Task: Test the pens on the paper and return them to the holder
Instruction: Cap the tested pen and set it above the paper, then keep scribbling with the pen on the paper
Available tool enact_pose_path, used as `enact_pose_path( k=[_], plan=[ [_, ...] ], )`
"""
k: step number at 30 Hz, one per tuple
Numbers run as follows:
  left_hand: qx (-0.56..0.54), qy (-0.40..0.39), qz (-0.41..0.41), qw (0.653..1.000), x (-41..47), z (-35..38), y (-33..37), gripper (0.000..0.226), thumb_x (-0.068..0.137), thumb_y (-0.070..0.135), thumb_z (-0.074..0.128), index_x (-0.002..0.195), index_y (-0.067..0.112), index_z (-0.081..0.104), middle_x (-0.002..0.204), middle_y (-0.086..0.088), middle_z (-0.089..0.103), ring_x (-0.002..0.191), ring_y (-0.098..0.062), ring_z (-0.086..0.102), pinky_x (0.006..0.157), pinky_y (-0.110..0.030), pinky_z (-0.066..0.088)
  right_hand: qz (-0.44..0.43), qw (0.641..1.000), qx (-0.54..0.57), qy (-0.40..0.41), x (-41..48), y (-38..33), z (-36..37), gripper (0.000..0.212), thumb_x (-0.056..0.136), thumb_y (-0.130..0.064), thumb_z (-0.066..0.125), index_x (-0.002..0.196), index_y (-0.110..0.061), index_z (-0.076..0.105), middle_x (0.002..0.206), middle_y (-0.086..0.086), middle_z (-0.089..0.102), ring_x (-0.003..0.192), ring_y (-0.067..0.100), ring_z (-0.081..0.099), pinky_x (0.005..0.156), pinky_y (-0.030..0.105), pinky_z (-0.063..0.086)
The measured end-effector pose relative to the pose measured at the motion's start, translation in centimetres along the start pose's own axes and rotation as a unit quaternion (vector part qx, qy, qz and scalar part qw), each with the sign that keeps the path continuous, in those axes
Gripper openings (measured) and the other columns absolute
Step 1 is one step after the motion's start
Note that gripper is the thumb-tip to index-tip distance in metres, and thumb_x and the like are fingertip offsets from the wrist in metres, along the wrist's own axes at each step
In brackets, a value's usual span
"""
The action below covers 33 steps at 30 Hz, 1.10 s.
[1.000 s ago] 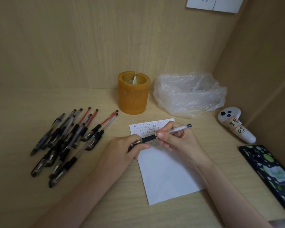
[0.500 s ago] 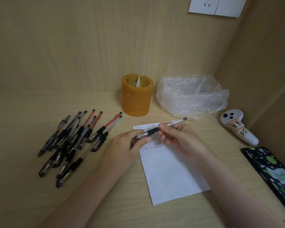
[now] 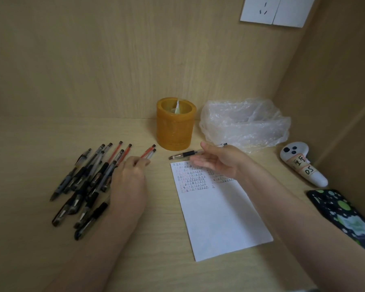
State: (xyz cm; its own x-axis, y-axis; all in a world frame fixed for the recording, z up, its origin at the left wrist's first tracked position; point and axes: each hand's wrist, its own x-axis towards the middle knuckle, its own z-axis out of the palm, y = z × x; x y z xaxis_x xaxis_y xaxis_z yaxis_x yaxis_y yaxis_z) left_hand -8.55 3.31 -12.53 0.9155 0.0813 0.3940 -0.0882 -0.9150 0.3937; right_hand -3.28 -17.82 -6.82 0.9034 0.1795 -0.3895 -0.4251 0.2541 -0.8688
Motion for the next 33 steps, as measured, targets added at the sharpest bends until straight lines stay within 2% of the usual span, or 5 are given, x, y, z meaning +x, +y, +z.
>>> enact_pose_path(
  k=[4,9,19,24,33],
  plan=[
    [-0.018,0.009,-0.002,1.0,0.3,0.0,0.0,0.041,0.082,-0.01,0.055,0.118,0.01,0.059,0.117,-0.011,0.06,0.106,-0.027,0.055,0.094,-0.041,0.045,-0.007,0.999,0.039,0.001,0.2,-0.3,-0.8,0.037,0.093,-0.001,0.054,0.124,0.017,0.042,0.09,0.031,0.068,0.075,0.029,0.073,0.06,0.025,0.058],
    [-0.09,0.053,0.032,0.994,0.1,-0.6,0.7,0.043,0.081,-0.01,0.056,0.119,0.01,0.057,0.113,-0.008,0.058,0.096,-0.025,0.058,0.086,-0.044,0.048,-0.023,1.0,0.007,-0.019,-0.8,0.3,-1.0,0.034,0.094,-0.003,0.052,0.121,0.019,0.046,0.082,0.025,0.071,0.072,0.026,0.073,0.06,0.025,0.058],
    [-0.264,-0.011,0.236,0.935,-1.4,-1.4,3.6,0.037,0.081,0.001,0.065,0.112,0.019,0.058,0.109,0.015,0.052,0.094,0.007,0.053,0.081,-0.009,0.043,-0.15,0.976,-0.104,-0.116,-4.5,4.1,0.9,0.024,0.081,-0.019,0.062,0.097,-0.002,0.065,0.071,0.007,0.066,0.054,0.012,0.058,0.054,0.023,0.051],
    [-0.285,-0.059,0.139,0.947,-2.0,-1.4,3.9,0.024,0.086,0.023,0.063,0.106,0.03,0.052,0.101,0.02,0.055,0.093,0.004,0.055,0.077,-0.012,0.044,-0.201,0.974,-0.068,-0.075,-5.1,5.1,0.1,0.029,0.084,-0.019,0.055,0.093,0.007,0.063,0.061,0.004,0.063,0.045,0.012,0.053,0.048,0.022,0.048],
    [-0.194,-0.136,0.173,0.956,-2.5,-0.6,4.7,0.015,0.096,0.033,0.041,0.098,0.022,0.051,0.085,0.014,0.051,0.076,-0.005,0.05,0.066,-0.027,0.041,-0.246,0.966,-0.065,-0.045,-5.3,5.8,-0.5,0.031,0.083,-0.023,0.057,0.091,0.006,0.064,0.062,0.01,0.064,0.045,0.017,0.053,0.046,0.025,0.047]
  ],
)
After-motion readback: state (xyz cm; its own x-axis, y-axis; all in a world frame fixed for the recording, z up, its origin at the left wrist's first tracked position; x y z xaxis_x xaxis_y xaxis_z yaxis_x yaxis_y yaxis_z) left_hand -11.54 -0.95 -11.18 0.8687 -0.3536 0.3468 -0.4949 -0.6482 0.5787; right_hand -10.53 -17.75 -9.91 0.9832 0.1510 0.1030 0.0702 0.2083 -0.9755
